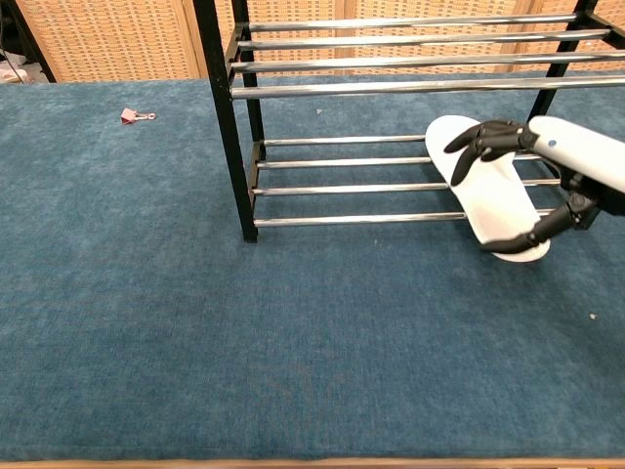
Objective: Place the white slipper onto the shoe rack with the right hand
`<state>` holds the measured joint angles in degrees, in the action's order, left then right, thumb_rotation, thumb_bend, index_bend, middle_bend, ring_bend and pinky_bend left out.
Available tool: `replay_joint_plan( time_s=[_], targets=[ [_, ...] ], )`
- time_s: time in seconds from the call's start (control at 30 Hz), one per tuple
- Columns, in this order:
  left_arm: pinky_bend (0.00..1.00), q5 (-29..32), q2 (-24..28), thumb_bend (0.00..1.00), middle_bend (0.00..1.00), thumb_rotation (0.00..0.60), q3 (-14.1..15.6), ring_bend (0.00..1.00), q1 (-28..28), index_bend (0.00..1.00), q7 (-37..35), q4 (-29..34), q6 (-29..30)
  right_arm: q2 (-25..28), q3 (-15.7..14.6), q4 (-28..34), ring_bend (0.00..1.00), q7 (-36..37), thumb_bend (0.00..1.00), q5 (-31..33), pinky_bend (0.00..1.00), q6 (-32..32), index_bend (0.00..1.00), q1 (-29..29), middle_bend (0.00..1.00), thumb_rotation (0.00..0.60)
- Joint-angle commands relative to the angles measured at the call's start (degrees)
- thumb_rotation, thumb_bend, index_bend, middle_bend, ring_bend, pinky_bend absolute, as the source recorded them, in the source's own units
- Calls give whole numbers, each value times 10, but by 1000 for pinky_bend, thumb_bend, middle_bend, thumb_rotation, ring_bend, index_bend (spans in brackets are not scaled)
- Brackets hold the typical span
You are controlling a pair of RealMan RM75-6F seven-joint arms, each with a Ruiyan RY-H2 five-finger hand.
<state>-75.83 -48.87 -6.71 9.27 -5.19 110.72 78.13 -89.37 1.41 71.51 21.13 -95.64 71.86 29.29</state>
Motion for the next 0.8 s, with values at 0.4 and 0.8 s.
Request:
replay_joint_plan(
  time_s=[0.4, 0.8],
  targets=[
    [0, 3, 0, 84, 0, 600, -1, 0, 0, 0, -1, 1, 0, -30, -116, -369, 170, 35, 156, -212, 260, 252, 417, -12, 291, 600],
    [0, -4, -8, 84, 0, 600, 5, 0, 1, 0, 26, 10, 2, -33, -99, -524, 191, 153, 156, -123, 285, 312, 432, -117, 302, 600]
  ],
)
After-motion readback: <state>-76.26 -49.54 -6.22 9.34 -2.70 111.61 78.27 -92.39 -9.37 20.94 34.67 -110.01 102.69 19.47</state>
